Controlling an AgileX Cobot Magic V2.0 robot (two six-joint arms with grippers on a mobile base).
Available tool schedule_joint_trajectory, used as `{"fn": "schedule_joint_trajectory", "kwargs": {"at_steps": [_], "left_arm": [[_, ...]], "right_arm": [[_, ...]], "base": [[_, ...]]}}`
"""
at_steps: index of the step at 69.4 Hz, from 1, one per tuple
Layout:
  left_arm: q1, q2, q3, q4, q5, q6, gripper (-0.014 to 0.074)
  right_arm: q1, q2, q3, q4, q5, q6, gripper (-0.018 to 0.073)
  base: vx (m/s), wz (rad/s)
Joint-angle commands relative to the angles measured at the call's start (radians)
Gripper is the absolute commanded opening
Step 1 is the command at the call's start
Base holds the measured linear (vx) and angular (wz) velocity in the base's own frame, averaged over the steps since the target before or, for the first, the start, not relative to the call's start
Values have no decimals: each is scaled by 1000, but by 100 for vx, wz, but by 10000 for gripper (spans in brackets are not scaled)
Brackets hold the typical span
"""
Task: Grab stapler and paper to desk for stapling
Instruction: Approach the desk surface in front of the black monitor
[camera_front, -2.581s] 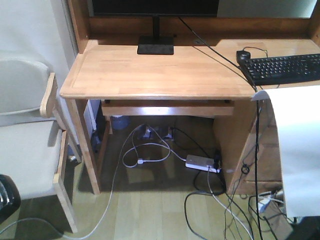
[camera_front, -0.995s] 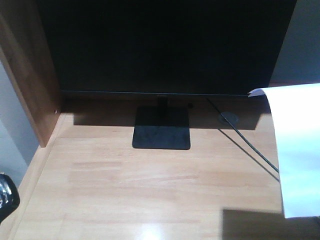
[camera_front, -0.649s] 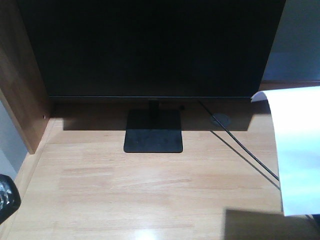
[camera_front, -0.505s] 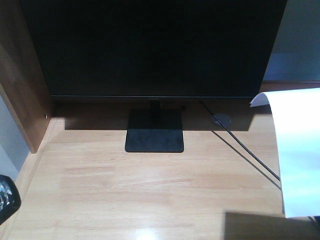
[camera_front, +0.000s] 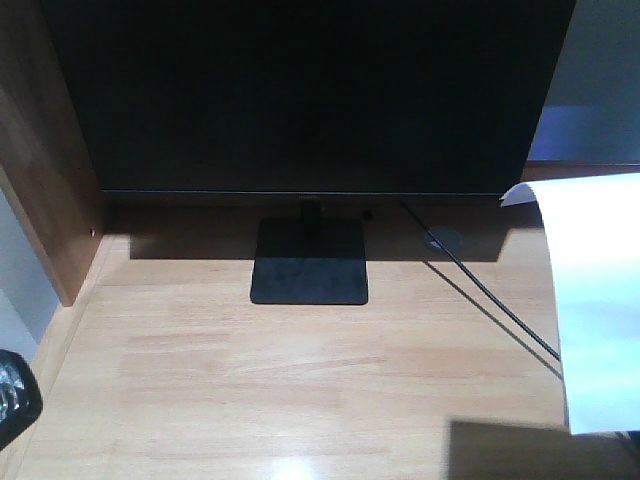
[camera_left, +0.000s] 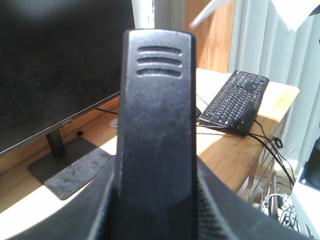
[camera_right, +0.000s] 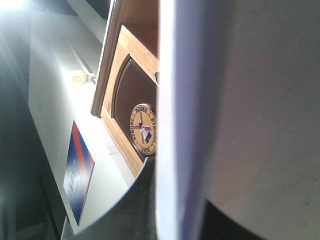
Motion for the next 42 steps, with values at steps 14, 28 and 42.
{"fn": "schedule_joint_trajectory", "kwargs": {"at_steps": [14, 28, 42], "left_arm": [[-7, 14, -28, -27, -114, -2, -6], [-7, 14, -28, -27, -114, -2, -6], [-7, 14, -28, -27, -114, -2, -6]], "right_arm": [[-2, 12, -31, -5, -48, -5, -6], [-2, 12, -31, -5, -48, -5, -6], [-2, 12, -31, -5, -48, -5, -6]], "base": [[0, 0], [0, 0], [0, 0]]}}
